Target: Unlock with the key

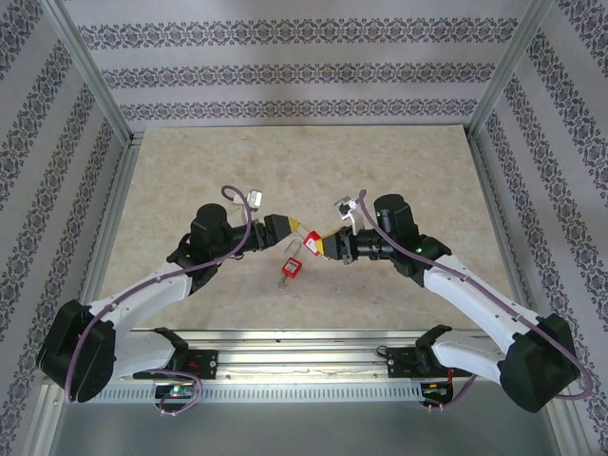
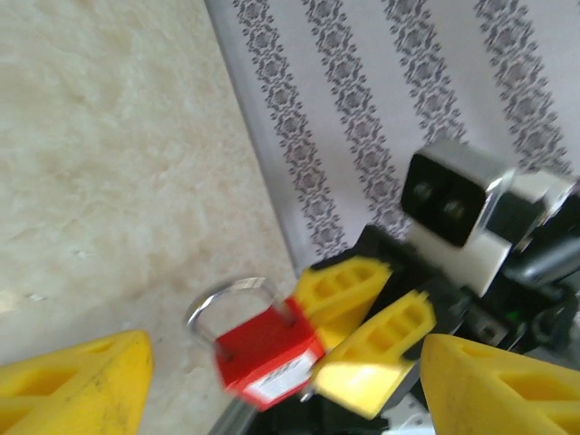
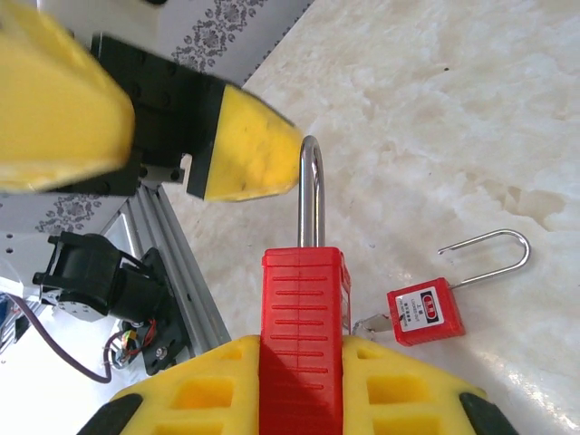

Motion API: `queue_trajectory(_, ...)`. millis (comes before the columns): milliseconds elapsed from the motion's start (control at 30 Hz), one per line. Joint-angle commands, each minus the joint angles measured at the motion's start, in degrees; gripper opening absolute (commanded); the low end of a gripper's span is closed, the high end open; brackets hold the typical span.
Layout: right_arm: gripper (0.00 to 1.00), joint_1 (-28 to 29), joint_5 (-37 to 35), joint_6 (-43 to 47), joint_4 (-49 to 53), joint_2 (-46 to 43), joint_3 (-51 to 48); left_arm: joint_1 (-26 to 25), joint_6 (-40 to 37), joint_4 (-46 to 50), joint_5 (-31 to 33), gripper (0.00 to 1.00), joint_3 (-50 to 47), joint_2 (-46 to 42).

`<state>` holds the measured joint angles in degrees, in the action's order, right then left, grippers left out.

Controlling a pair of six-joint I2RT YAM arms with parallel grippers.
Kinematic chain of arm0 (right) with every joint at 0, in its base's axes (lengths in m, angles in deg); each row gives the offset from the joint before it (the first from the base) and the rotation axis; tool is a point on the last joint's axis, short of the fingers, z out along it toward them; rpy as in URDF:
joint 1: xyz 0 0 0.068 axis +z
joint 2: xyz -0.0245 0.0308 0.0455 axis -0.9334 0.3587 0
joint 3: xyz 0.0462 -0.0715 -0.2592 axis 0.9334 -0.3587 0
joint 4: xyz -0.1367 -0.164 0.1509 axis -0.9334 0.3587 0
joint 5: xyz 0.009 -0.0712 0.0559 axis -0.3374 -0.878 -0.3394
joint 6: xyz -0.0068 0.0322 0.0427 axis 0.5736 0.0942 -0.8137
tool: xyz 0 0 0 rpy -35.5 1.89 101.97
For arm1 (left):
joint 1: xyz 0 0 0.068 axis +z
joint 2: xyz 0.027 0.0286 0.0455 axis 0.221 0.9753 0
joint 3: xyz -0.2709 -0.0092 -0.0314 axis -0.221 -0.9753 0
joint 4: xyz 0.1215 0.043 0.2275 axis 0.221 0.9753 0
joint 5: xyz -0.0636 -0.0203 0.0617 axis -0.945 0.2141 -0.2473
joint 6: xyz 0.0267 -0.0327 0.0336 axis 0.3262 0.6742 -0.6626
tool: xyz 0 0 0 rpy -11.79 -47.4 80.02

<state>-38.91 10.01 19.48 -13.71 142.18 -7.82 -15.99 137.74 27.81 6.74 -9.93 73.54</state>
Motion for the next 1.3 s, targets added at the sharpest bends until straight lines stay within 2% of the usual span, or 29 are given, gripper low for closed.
queue_trajectory(0, 0.00, -0.8, 1.1, -0.5, -0.8, -1.0, 2.5, 0.5, -8.9, 1.8, -1.8, 0.75, -2.3, -1.2)
queue_trajectory(133, 0.00, -0.8, 1.4, -0.7, -0.8, -0.7, 2.8, 0.5, -9.5, -1.4, -3.0, 0.67, -3.2, 1.3)
queue_trajectory(967, 0.00, -0.2, 2.2, -2.2, -1.9, -0.6, 1.7, 0.5, -2.5, -18.6, -4.3, 0.57, -1.2, 10.5)
queue_trajectory(1267, 0.00, 0.3, 2.8, -2.7, -2.5, -0.6, 1.7, 0.5, -1.3, -21.9, -4.5, 0.47, -0.3, 14.3)
